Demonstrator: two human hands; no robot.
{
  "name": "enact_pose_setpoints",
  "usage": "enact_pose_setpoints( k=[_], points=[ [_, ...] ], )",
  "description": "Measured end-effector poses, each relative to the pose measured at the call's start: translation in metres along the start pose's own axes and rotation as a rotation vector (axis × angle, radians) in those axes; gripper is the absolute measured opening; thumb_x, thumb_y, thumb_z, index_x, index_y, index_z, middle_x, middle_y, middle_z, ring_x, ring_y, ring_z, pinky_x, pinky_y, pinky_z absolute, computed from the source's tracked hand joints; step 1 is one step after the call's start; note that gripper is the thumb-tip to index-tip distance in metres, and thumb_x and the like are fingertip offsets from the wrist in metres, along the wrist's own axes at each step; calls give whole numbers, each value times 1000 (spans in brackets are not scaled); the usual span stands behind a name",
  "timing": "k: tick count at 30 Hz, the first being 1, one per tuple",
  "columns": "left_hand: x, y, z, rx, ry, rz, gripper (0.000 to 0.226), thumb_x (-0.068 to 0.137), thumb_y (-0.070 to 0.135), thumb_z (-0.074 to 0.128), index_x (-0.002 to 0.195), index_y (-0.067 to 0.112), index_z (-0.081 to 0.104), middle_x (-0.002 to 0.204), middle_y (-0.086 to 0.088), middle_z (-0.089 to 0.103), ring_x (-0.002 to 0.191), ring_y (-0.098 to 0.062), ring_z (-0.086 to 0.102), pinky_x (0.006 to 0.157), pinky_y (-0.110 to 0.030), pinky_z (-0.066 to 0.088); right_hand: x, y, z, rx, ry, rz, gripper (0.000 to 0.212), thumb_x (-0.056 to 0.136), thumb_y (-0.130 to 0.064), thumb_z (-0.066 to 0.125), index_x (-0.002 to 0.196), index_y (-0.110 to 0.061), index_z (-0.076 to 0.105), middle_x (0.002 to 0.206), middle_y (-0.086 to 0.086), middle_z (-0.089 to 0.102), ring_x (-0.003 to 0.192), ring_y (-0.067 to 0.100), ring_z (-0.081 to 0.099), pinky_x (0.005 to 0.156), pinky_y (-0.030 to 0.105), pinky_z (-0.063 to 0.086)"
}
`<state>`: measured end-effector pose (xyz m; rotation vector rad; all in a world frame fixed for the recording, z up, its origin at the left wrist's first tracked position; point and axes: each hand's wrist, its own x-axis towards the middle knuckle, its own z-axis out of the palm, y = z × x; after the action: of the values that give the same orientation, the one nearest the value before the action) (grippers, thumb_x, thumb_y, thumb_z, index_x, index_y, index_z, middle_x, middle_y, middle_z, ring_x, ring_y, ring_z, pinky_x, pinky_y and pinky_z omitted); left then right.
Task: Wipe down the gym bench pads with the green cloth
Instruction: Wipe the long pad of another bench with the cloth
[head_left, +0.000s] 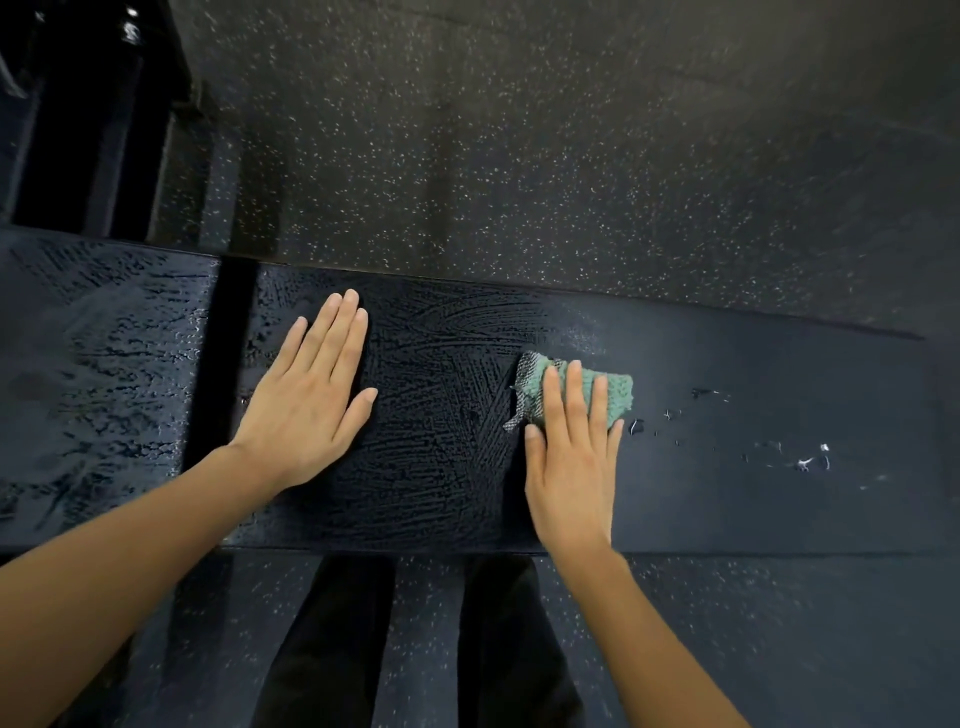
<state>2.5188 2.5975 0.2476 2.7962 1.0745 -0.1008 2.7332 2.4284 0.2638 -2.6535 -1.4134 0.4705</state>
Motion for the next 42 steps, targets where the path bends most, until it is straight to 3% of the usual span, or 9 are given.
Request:
enact_pose_setpoints(
  k=[6,12,17,24,28,33,38,42],
  points=[
    [10,15,-1,1,0,8,71,102,44,18,156,-3,11,165,-18,6,154,-28,2,124,-39,0,-29,9,4,-33,-7,-119,54,102,-32,24,155,-29,17,164,-3,13,151,25,3,118,51,14],
    [21,28,0,-3,1,36,72,102,44,18,156,-3,10,165,-18,5,154,-29,2,124,-42,3,-13,29,4,-115,52,-261,70,92,-11,65,150,-27,31,158,-3,31,147,25,19,115,49,21],
    [25,36,0,-16,10,41,71,102,44,20,156,-3,11,165,-18,6,154,-29,4,123,-42,5,19,30,-4,-54,58,-215,60,95,-12,45,151,-28,31,159,-7,28,149,22,17,117,49,18],
    [29,46,1,-19,2,48,71,103,44,19,156,-3,10,165,-19,5,154,-30,2,123,-43,5,71,20,-16,52,27,-45,58,102,-9,40,154,-28,24,163,-9,15,152,21,3,120,50,5],
    [32,52,2,-24,4,54,72,103,44,20,155,-3,11,165,-19,7,154,-30,3,124,-44,6,49,13,-13,97,23,-27,54,104,-19,34,155,-29,19,164,-9,10,151,19,-1,120,49,2],
    [36,56,3,-9,-13,69,72,103,45,16,156,-2,9,165,-18,3,154,-29,1,123,-46,8,-10,31,-3,58,22,-51,54,101,-28,23,155,-29,20,163,-8,14,152,18,0,119,50,10],
    [41,63,3,-19,-12,91,71,102,45,17,156,-2,9,165,-17,4,154,-29,1,123,-46,8,-36,38,2,4,23,-83,54,100,-26,27,154,-26,23,162,-4,20,151,21,7,118,51,19],
    [47,68,3,-24,-16,113,72,102,45,17,156,-2,8,166,-17,3,154,-29,1,123,-46,8,-11,43,0,-8,43,-118,64,97,-10,50,153,-25,26,162,-5,21,150,22,12,118,50,17]
  ],
)
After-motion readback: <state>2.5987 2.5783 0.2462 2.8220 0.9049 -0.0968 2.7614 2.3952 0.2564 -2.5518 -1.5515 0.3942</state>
